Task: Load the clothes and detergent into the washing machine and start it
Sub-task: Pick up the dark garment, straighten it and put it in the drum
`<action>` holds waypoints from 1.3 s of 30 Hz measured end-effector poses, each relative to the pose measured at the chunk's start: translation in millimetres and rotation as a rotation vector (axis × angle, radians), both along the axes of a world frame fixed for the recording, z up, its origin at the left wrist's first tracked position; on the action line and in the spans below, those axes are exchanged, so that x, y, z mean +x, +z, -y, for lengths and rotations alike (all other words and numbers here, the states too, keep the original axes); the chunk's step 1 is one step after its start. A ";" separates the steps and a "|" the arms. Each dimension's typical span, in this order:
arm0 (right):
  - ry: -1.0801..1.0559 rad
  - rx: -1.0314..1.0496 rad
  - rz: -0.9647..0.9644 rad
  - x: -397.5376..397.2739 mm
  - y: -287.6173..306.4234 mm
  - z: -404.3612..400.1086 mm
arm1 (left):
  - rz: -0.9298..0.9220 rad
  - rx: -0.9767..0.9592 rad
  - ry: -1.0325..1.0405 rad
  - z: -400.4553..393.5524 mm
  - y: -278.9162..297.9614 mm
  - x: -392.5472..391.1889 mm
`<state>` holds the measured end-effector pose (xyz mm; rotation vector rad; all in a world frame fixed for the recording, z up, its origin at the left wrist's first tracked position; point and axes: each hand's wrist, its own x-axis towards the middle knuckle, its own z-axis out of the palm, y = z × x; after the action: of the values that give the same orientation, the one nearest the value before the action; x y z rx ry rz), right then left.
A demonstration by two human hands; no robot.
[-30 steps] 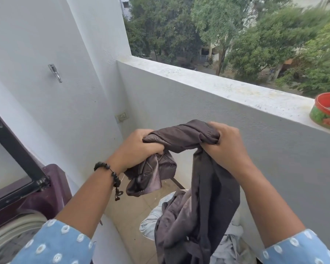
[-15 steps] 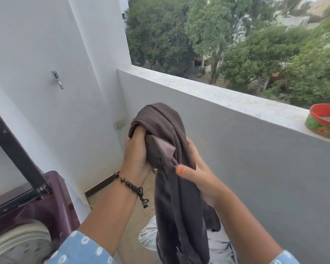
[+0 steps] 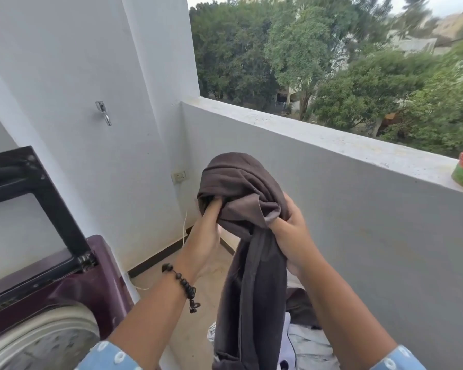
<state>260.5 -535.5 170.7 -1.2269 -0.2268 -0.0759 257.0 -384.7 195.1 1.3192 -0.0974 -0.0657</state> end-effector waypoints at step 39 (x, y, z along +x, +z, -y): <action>0.053 -0.361 -0.094 -4.9 -13.6 -28.9 | 0.001 -0.129 -0.010 -73.3 -20.8 34.0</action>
<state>255.6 -506.6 157.0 -1.5783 -0.1957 0.0719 291.0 -311.4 174.3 1.1895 -0.1073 -0.0663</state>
